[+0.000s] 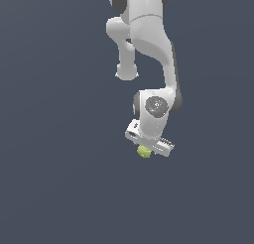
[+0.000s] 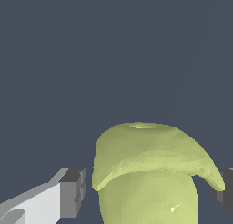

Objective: Pick up the object and move it to a goal position.

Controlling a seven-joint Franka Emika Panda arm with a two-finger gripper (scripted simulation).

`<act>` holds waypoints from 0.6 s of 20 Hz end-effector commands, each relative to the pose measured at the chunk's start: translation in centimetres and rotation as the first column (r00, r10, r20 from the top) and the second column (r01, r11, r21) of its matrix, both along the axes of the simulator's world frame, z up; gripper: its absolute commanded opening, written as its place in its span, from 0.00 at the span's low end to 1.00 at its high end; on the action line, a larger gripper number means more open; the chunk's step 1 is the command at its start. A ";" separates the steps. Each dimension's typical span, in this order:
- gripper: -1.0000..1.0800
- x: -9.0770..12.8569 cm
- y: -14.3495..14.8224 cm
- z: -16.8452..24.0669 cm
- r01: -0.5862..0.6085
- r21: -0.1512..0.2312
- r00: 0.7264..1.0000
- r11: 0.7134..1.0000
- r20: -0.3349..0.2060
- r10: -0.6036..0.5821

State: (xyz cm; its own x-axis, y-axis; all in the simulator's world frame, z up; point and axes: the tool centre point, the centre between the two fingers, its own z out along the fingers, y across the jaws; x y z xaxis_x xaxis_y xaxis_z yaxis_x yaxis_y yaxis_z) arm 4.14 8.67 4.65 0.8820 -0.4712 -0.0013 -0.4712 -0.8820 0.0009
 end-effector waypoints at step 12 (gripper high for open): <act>0.00 0.2 0.0 -0.6 0.001 0.000 1.000 1.000 0.002 -0.001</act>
State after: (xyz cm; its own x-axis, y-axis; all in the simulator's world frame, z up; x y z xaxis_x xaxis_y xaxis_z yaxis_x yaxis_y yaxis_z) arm 4.31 8.68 4.05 0.8817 -0.4718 -0.0001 -0.4718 -0.8817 0.0000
